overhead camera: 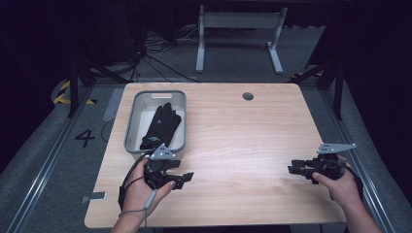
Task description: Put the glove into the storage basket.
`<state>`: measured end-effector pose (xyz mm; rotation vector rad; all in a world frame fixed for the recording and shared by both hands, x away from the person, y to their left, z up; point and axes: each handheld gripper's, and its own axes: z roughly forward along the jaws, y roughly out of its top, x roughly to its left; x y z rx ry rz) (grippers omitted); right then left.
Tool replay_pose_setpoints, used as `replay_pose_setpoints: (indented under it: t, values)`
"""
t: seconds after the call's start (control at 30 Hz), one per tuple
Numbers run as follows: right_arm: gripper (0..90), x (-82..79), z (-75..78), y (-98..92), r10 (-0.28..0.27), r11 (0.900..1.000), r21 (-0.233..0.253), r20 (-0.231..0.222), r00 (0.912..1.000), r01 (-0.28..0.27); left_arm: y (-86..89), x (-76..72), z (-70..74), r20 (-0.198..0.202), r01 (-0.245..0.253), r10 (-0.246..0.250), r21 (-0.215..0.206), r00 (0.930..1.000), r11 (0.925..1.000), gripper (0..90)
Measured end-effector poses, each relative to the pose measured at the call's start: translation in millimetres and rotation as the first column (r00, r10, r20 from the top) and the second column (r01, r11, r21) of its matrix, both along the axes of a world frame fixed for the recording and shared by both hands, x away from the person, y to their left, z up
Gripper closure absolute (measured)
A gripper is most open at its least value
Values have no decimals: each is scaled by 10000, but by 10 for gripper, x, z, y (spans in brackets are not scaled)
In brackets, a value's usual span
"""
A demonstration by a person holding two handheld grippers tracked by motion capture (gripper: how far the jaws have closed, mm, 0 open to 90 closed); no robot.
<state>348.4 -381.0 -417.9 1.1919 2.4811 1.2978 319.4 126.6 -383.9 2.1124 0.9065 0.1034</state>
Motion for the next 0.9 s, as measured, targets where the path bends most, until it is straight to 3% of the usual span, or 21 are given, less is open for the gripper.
replay_pose_setpoints:
  t: [0.2,0.33,0.5,0.6,0.7,0.9]
  values:
    - [603,-15,-73,35,170,9998,-123,-229,9996,-173,-9,4,-235,-186,274,-269,261,9995,9993,357]
    - [603,-14,-144,85,315,9988,-365,-333,9989,-328,-27,32,-384,-247,377,-359,750,9990,9965,352]
    - [602,-23,-219,152,494,9975,-494,-377,9981,-512,-68,59,-536,-227,466,-447,913,9987,9947,344]
    - [602,-30,-266,195,597,9956,-695,-366,9975,-622,-65,72,-629,-521,524,-476,949,9975,9941,342]
    - [599,-33,-302,233,672,9944,-795,-411,9969,-703,-45,93,-661,-630,396,-336,962,9974,9946,340]
    - [593,-37,-322,244,628,9944,-822,-442,9970,-663,-28,110,-660,-964,-313,410,1004,9945,9945,345]
